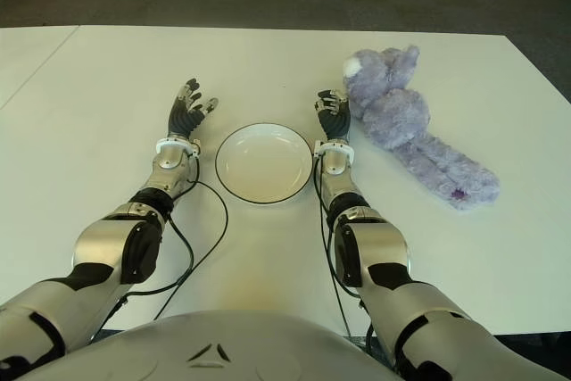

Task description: Put the doll into the plate.

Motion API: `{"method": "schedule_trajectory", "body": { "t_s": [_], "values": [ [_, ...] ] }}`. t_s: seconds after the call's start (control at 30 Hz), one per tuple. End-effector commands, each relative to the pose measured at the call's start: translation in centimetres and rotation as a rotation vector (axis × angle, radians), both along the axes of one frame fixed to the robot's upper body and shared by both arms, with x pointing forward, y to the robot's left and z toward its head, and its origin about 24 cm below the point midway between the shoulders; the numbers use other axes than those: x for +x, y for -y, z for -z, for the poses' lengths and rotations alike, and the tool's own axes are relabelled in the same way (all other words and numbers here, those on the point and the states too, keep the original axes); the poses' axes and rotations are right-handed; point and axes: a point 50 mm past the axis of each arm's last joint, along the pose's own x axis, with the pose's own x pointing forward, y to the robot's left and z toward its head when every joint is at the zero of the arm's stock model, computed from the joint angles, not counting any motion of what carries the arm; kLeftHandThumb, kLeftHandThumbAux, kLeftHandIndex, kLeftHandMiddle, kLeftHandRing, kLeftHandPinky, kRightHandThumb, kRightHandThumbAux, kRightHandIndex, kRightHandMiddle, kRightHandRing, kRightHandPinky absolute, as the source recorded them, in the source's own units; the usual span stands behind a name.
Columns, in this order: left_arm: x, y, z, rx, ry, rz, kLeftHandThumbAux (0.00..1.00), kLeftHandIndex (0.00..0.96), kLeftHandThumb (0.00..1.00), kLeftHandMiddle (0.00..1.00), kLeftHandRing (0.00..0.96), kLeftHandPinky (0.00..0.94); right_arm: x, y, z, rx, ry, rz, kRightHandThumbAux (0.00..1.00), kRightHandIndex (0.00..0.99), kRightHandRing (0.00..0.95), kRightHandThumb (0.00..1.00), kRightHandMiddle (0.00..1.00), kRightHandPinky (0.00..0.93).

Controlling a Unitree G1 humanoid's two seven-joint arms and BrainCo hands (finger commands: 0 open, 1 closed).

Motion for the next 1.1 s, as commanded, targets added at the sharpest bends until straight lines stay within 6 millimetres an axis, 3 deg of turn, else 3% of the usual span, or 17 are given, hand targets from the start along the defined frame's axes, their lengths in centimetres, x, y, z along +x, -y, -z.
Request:
{"method": "schedule_trajectory", "body": {
  "t_s": [0.03, 0.07, 0.13, 0.17, 0.47, 1.1],
  "values": [
    [-7.0, 0.6, 8.2, -0.026, -0.405, -0.004, 0.705, 0.074, 0.216, 0.08, 0.085, 0.124, -0.4, -0.9, -0.2, 0.012, 0.063, -0.028, 0.74, 0.395, 0.327, 0.661, 0.308, 0.302],
    [-7.0, 0.6, 8.2, -0.026, -0.405, -0.002, 0.705, 0.074, 0.216, 0.079, 0.085, 0.124, -0.4, -0.9, -0.5, 0.006, 0.081, -0.037, 0.74, 0.395, 0.324, 0.66, 0.305, 0.299],
    [-7.0, 0.6, 8.2, -0.025, -0.406, 0.001, 0.707, 0.072, 0.215, 0.077, 0.083, 0.119, -0.3, -0.9, -0.8, -0.002, 0.112, -0.05, 0.728, 0.198, 0.298, 0.222, 0.279, 0.275],
    [-7.0, 0.7, 8.2, -0.025, -0.406, 0.002, 0.71, 0.072, 0.215, 0.076, 0.081, 0.114, -0.3, -0.8, -1.0, -0.004, 0.123, -0.054, 0.714, 0.17, 0.286, 0.167, 0.268, 0.264],
    [-7.0, 0.8, 8.2, -0.017, -0.411, 0.001, 0.707, 0.073, 0.208, 0.077, 0.085, 0.127, 0.1, -1.3, -3.6, 0.016, 0.296, -0.109, 0.654, 0.136, 0.231, 0.164, 0.223, 0.233],
    [-6.9, 0.9, 8.1, -0.041, -0.405, -0.003, 0.701, 0.082, 0.243, 0.092, 0.103, 0.141, 0.7, -0.4, -5.5, 0.053, 0.386, -0.186, 0.661, 0.123, 0.192, 0.256, 0.194, 0.214]
  ]
}}
